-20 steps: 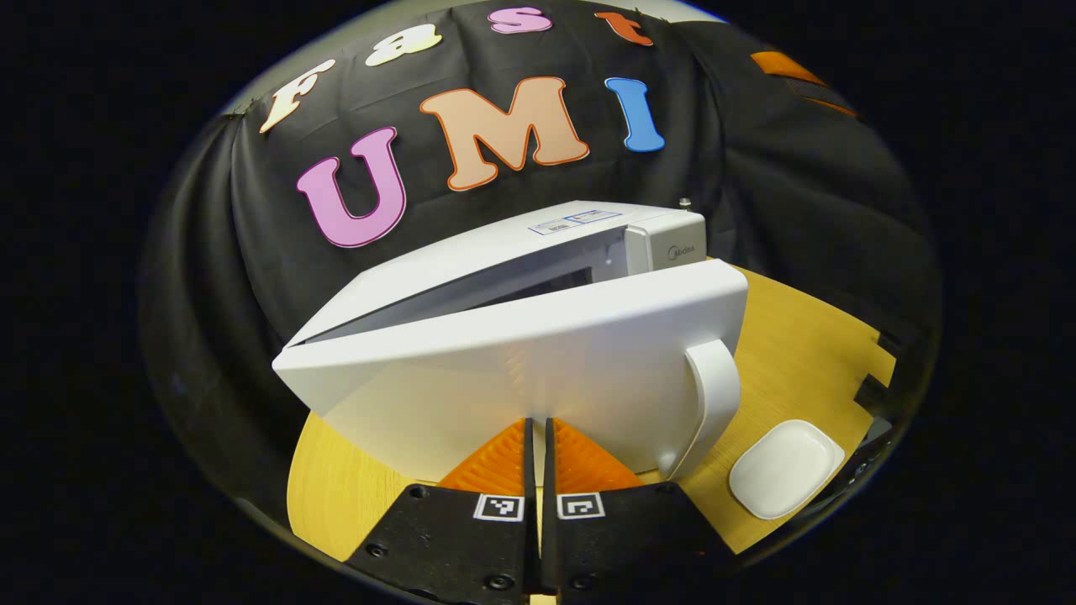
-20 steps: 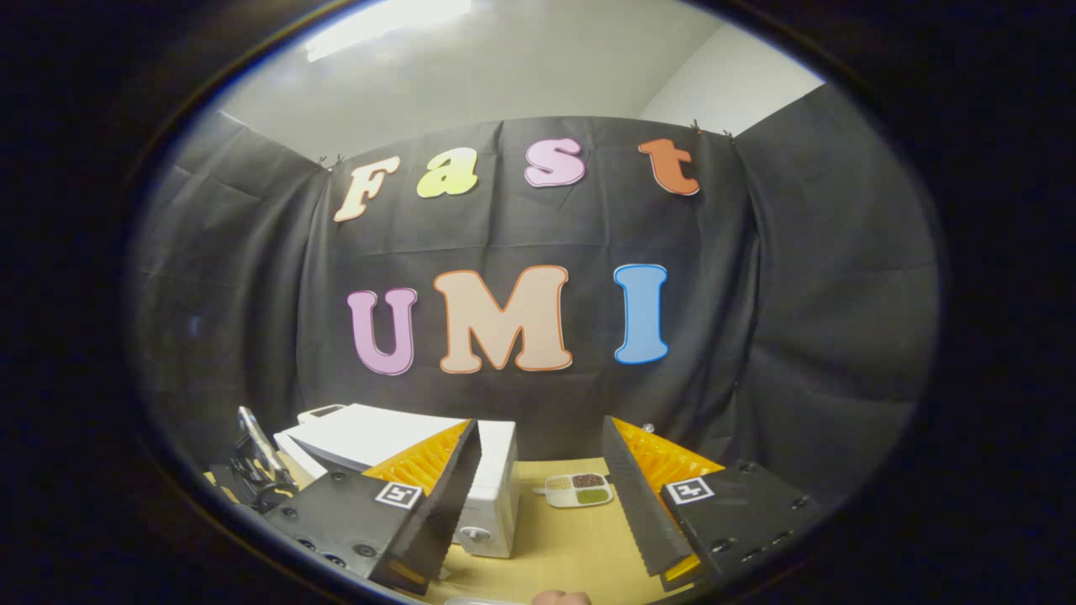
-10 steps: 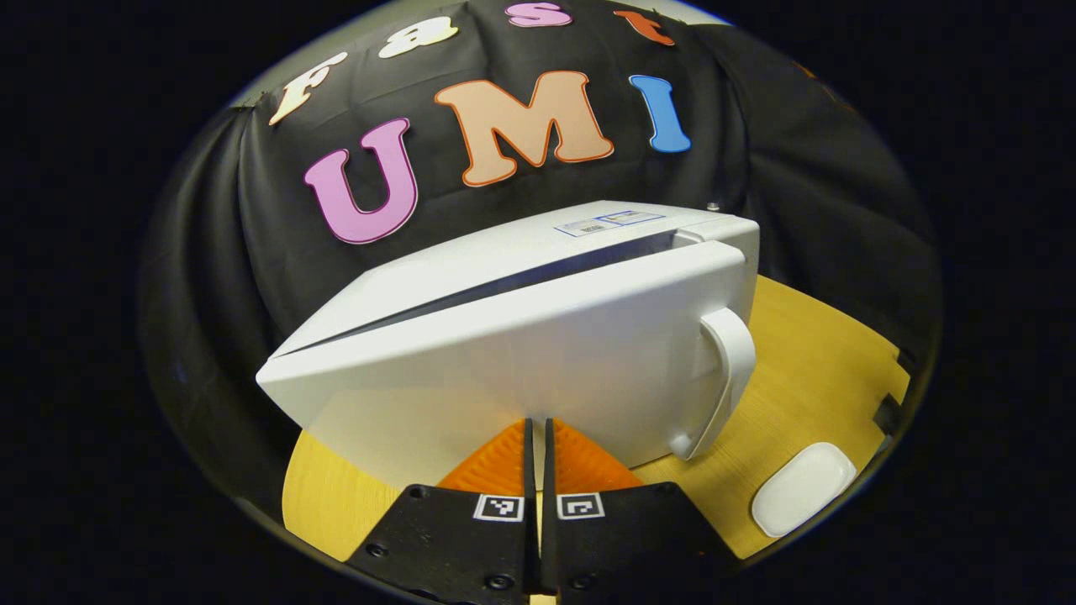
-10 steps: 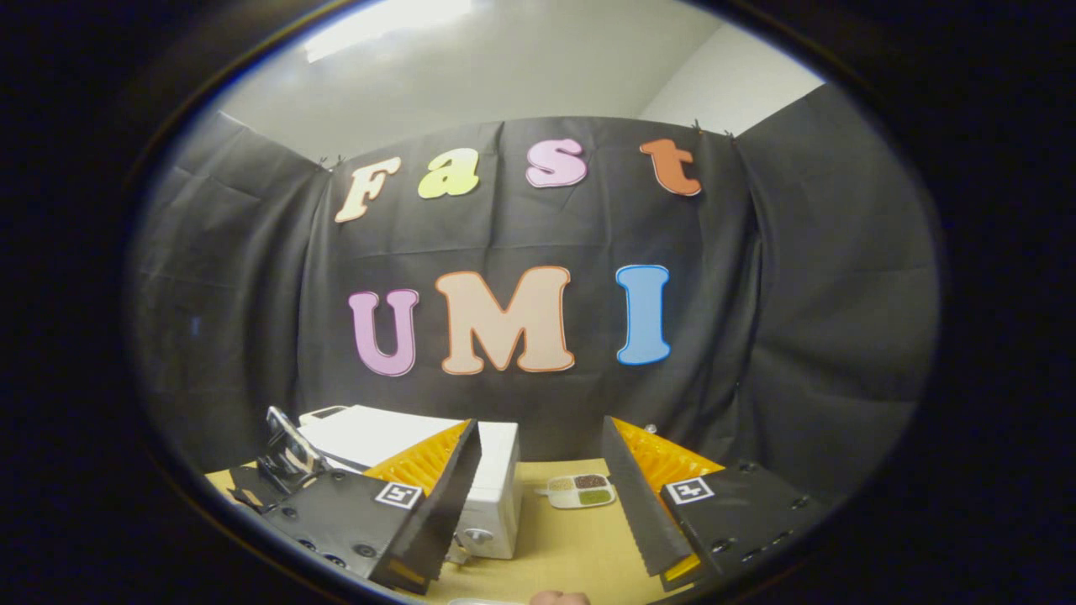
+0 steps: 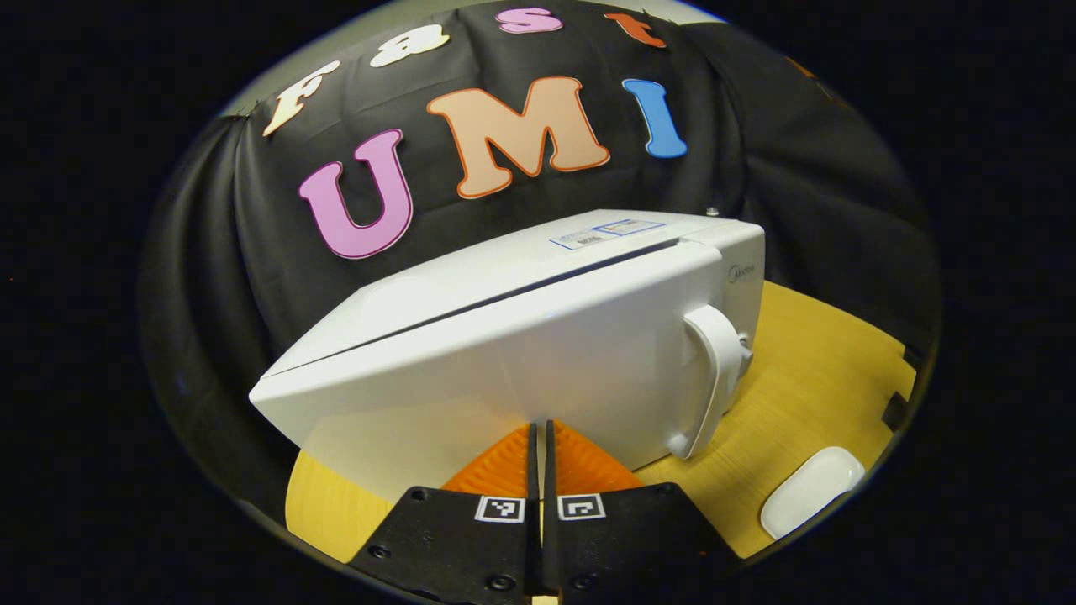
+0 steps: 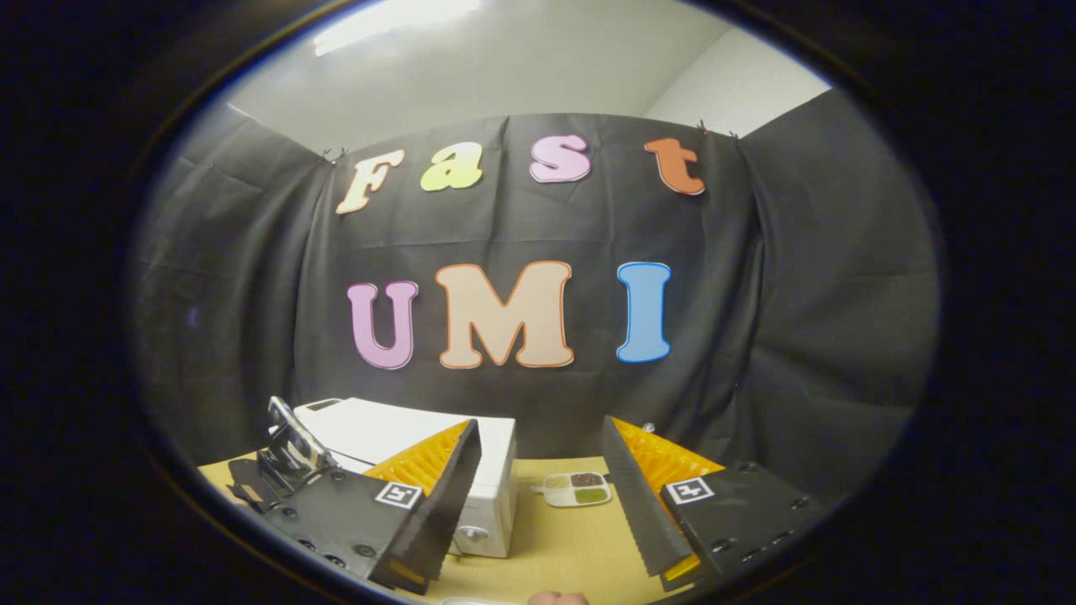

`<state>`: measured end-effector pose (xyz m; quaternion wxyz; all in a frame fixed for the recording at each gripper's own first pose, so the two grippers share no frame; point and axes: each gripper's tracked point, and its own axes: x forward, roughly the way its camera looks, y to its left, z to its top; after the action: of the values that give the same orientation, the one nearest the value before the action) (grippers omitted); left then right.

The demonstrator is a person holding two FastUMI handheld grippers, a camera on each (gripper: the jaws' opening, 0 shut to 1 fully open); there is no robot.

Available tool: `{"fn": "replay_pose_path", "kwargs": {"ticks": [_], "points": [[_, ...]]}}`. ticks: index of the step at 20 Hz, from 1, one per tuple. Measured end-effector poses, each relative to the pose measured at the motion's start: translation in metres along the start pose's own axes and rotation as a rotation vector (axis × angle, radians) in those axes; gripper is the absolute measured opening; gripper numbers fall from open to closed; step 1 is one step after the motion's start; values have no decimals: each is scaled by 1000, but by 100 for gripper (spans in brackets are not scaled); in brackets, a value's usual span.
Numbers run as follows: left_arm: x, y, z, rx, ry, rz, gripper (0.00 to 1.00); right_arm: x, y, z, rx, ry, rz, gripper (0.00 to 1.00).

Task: Open the microwave oven with the left hand, put the food in, and close the microwave oven.

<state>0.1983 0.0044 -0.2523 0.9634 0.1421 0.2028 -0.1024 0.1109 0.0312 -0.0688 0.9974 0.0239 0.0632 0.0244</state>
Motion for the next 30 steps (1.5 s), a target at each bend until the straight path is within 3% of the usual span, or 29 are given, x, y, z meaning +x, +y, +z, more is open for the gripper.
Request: {"fn": "replay_pose_path", "kwargs": {"ticks": [3,10,14,15,19,24,30], "points": [[2,-5,-4,-73,27,-7,0,5,2,-5,14,16,7,84],[10,-13,-5,-47,31,-9,1,9,7,-9,15,34,30,84],[-5,-4,11,-10,-6,42,1,5,9,-11,6,30,30,84],[-14,-7,16,-23,-18,38,1,5,10,-13,3,33,30,89],[-56,-1,61,-102,-116,46,1,8,14,-16,6,37,33,89],[-114,48,148,-161,-301,109,0,13,16,-13,-5,36,38,89],[-161,75,199,-240,-405,113,1,17,25,-9,-21,32,53,89]]}}
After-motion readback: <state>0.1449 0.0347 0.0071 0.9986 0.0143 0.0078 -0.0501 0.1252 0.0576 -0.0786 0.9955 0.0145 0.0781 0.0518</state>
